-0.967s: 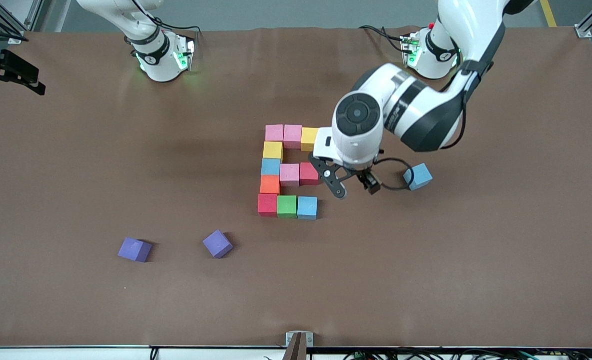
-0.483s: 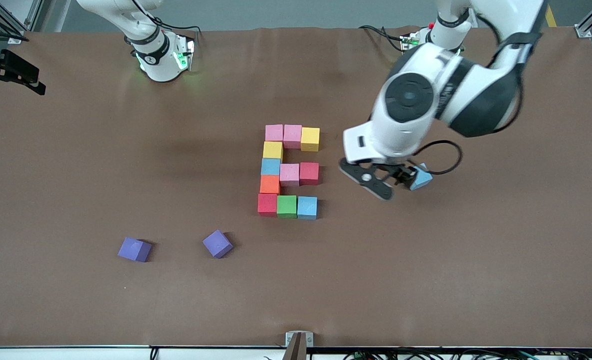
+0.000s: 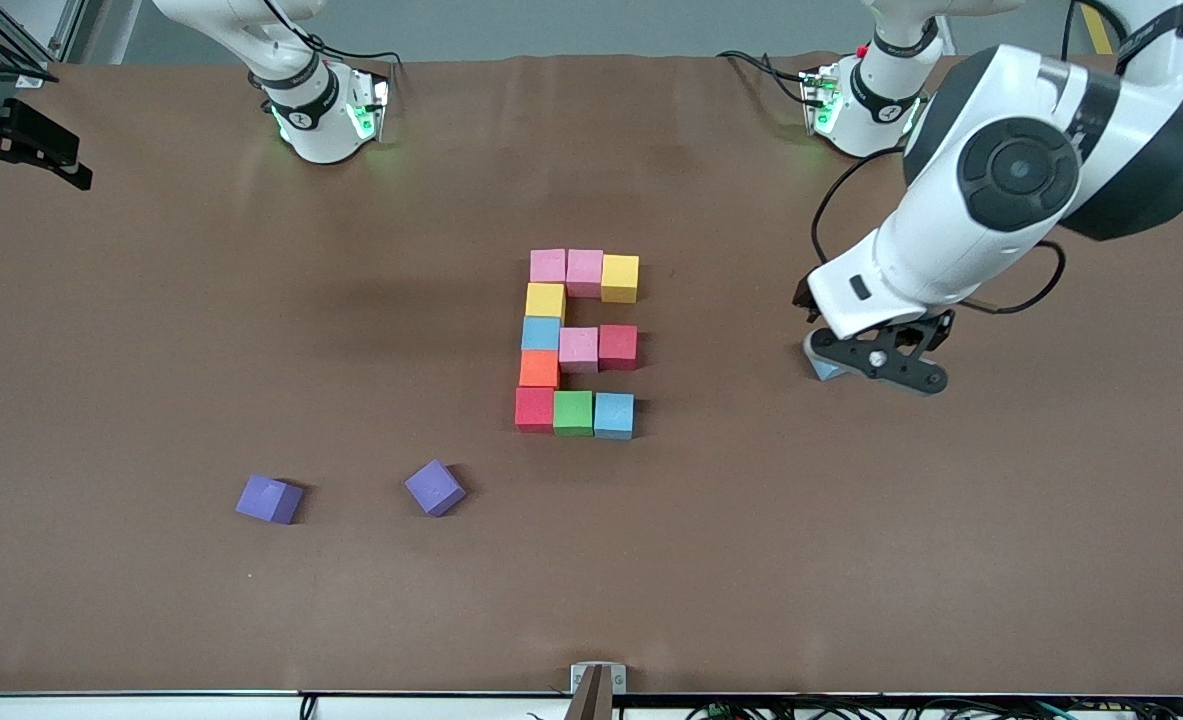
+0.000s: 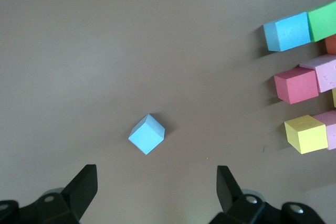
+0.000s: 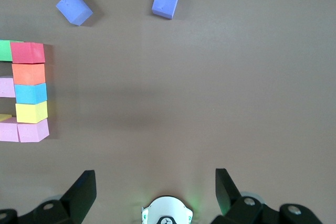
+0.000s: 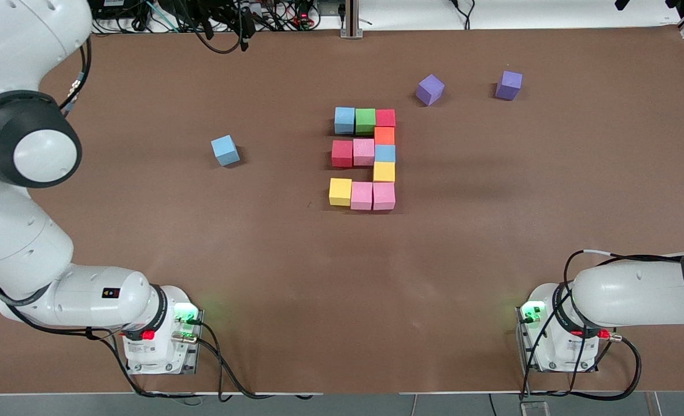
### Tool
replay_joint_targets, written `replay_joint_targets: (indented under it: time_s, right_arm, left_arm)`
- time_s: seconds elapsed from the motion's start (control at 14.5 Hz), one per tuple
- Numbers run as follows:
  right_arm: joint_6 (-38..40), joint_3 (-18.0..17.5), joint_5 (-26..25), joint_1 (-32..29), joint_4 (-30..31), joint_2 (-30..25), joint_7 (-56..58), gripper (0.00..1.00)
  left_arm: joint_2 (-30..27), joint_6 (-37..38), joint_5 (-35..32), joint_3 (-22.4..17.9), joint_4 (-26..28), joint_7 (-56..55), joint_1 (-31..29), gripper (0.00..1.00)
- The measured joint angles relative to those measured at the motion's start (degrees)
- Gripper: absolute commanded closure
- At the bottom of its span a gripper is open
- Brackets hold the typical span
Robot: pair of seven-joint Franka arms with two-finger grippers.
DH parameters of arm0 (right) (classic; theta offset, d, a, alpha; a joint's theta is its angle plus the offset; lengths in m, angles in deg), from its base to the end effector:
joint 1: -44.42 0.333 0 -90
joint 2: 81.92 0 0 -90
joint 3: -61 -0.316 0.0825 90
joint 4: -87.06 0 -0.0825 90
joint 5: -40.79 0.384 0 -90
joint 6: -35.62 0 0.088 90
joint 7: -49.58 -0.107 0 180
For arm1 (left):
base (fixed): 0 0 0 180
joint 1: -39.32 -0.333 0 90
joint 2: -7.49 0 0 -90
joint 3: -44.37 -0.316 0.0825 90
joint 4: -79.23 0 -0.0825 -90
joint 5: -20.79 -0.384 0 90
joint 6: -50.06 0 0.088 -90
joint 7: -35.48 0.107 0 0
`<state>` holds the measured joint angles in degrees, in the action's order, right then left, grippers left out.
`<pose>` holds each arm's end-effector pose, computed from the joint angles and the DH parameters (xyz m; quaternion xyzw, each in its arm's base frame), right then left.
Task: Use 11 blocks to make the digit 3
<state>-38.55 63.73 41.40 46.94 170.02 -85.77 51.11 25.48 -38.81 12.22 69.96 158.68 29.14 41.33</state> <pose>0.5011 -0.0016 0.6932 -0.9990 -0.0129 0.0430 0.0074 0.5860 -0.2432 0.5369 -0.9815 0.1816 0.0550 0.0245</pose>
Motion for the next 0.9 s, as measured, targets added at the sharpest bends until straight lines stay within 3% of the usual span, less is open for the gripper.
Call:
replay_joint_targets:
  time_s: [0.21, 0.48, 0.69, 0.9]
  right_arm:
    - [0.00, -0.04, 0.00, 0.01, 0.00, 0.00, 0.00, 0.00]
    - [0.00, -0.14, 0.00, 0.02, 0.00, 0.00, 0.02, 0.00]
    - [0.00, -0.19, 0.00, 0.04, 0.00, 0.00, 0.03, 0.00]
    - [0.00, -0.27, 0.00, 0.07, 0.00, 0.00, 0.03, 0.00]
  left_arm:
    - [-2.71, 1.70, 2.05, -1.27, 1.19, -0.65, -3.15, 0.00]
    - [-6.17, 2.76, 5.48, -12.65, 2.52, 1.16, -0.40, 0.00]
    - [-8.32, 2.93, 6.13, -21.74, 3.28, 8.58, 2.56, 0.00]
    - [-10.33, 3.50, 6.22, -26.63, 3.47, 11.67, 3.86, 0.00]
